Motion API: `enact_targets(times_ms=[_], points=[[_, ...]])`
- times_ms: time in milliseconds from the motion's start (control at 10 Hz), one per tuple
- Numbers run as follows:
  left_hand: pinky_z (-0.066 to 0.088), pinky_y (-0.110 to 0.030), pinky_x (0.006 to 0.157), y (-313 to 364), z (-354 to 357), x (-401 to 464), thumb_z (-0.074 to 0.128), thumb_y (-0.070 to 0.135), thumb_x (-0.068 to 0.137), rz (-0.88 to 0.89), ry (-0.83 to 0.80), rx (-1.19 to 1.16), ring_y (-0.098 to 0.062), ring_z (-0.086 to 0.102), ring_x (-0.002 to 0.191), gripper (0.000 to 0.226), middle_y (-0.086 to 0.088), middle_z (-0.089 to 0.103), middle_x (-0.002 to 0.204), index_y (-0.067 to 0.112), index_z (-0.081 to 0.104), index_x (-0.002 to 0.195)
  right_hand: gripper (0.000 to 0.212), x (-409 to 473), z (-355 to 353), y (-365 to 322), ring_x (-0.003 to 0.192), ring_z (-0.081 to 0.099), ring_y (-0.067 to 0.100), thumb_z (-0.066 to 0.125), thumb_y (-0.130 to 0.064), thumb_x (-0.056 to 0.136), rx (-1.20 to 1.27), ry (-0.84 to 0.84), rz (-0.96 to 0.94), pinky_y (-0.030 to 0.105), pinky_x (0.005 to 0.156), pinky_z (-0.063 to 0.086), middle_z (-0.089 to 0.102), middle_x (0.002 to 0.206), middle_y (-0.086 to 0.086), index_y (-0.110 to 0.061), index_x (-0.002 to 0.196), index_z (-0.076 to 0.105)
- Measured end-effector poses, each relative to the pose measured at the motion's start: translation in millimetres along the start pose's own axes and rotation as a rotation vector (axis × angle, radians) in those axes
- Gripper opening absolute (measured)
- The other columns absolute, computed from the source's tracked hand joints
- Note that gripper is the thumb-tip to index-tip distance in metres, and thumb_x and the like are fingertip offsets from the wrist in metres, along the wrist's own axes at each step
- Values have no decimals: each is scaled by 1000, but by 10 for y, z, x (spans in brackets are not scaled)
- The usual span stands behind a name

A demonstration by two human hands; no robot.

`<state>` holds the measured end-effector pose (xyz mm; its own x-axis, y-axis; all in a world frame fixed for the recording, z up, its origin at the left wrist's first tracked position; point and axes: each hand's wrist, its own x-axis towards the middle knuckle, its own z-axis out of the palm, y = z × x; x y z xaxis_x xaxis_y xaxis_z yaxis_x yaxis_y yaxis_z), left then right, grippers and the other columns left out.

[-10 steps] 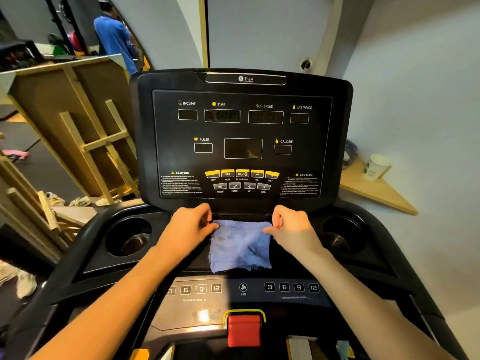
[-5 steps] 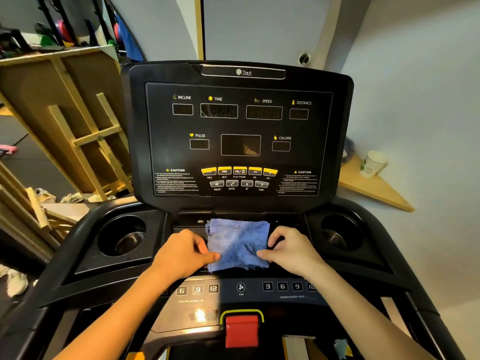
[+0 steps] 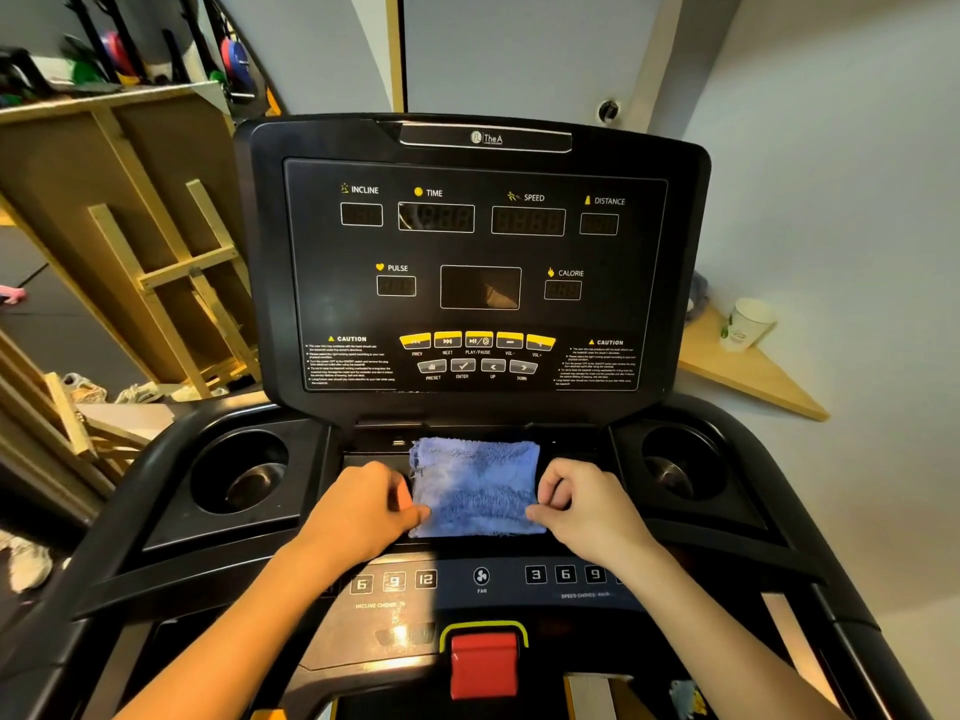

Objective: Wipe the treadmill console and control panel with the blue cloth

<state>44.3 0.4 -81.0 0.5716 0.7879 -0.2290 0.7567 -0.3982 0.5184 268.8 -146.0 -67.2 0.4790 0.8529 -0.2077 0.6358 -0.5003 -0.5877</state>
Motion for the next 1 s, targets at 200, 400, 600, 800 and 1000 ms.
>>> enact_targets(times_ms=[200, 400, 600, 800, 1000], points=[[48, -28, 68, 64, -71, 8, 67, 46, 79, 329, 248, 123, -8, 56, 72, 21, 11, 57, 73, 28, 58, 76, 17, 96, -43, 2, 62, 60, 1, 81, -28, 83, -13, 69, -144, 21, 60, 47, 67, 73, -7, -32, 81, 64], [49, -35, 88, 46, 75, 141, 56, 35, 91, 625, 122, 173, -15, 56, 99, 19, 10, 62, 105, 28, 68, 105, 12, 195, 96, -20, 84, 53, 3, 77, -28, 89, -82, 91, -337, 28, 76, 51, 58, 85, -13, -25, 100, 75], [48, -34, 94, -20, 148, 188, 63, 37, 85, 521, 144, 135, -11, 52, 107, 37, 11, 59, 119, 28, 61, 121, 31, 262, 98, -47, 94, 48, 8, 75, -40, 88, -217, 120, -295, 26, 76, 45, 47, 82, -16, -29, 118, 72], [47, -36, 91, -18, 183, 169, 63, 40, 80, 447, 162, 57, -9, 51, 112, 42, 16, 56, 118, 34, 58, 120, 34, 267, 56, -24, 94, 52, 11, 80, -46, 81, -169, 111, -210, 32, 78, 51, 51, 82, -14, -39, 113, 70], [47, -27, 97, -35, 138, 160, 66, 41, 78, 434, 170, -140, 1, 55, 108, 38, 23, 60, 110, 35, 63, 115, 26, 242, 87, 28, 88, 56, 6, 79, -40, 83, -30, 104, -185, 32, 79, 52, 56, 85, -9, -38, 106, 68]])
